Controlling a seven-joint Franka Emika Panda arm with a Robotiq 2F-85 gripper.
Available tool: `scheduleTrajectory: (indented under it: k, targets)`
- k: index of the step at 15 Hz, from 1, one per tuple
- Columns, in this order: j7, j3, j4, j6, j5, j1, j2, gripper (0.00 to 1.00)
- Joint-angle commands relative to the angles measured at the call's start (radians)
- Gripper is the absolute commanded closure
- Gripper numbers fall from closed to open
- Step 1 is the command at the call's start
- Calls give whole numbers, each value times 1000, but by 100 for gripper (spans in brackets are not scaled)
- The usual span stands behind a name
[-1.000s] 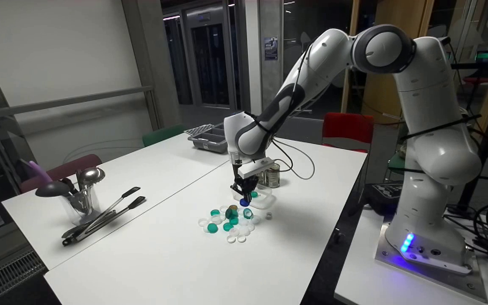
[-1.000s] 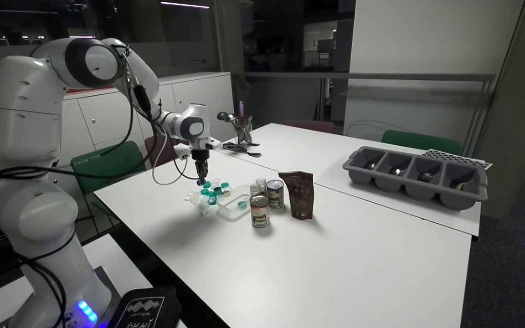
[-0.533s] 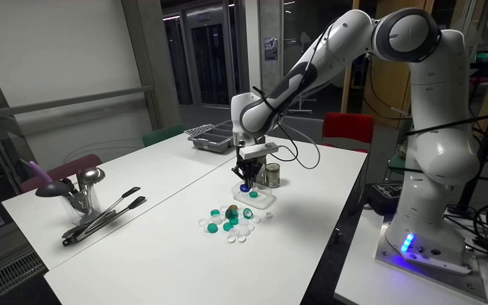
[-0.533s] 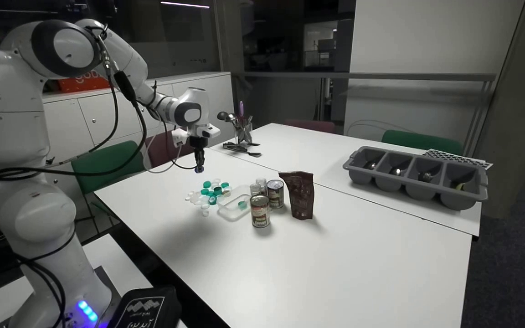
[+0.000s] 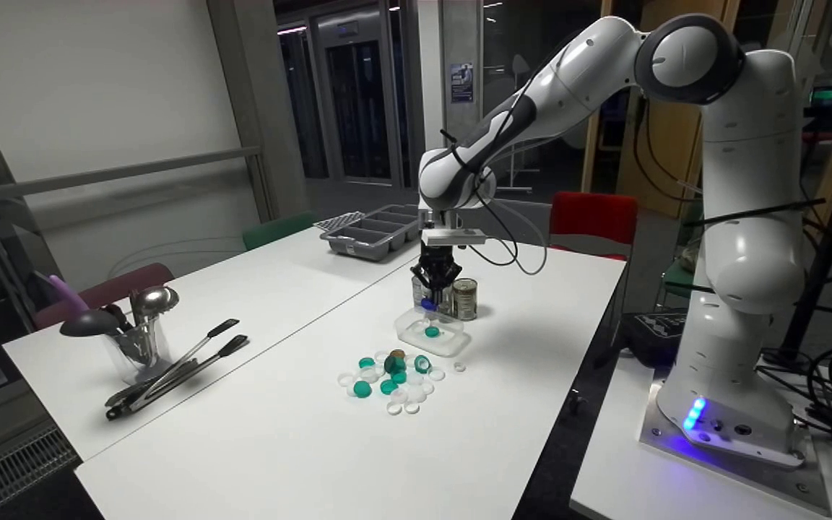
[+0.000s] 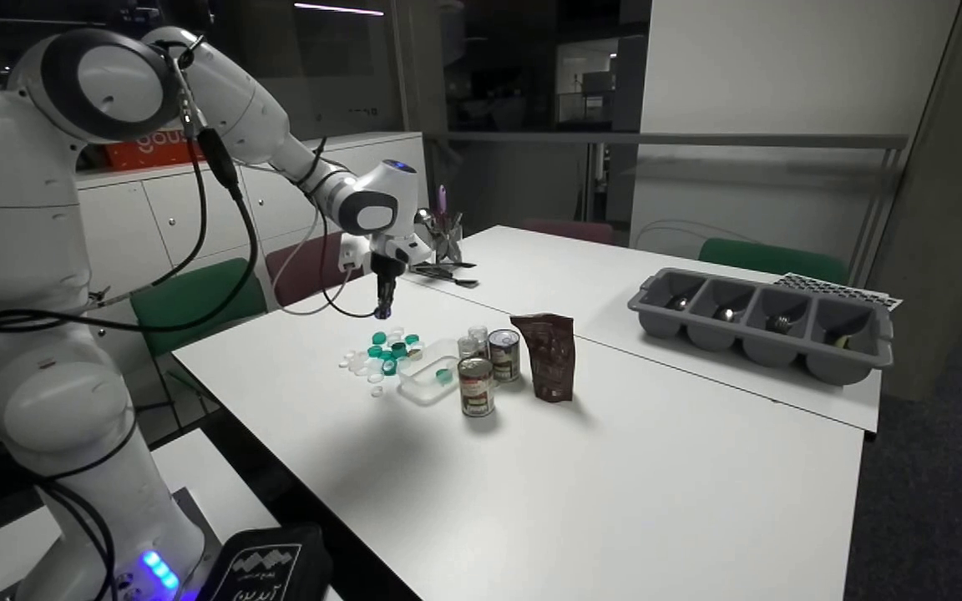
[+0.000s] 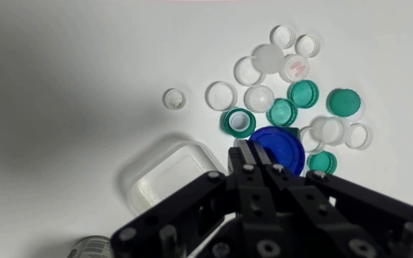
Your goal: Pick up the blue object on the table and put it in the bowl
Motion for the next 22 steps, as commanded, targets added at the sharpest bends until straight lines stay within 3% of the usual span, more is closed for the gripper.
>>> scheduleTrajectory:
  k: [1,9,22]
  targets:
    - [-67,-7,-21,-11,72,-46,-5,99]
    - [-58,-28,47,-20,119,-85,116,99]
    - [73,-55,190,-36,118,-83,268,99]
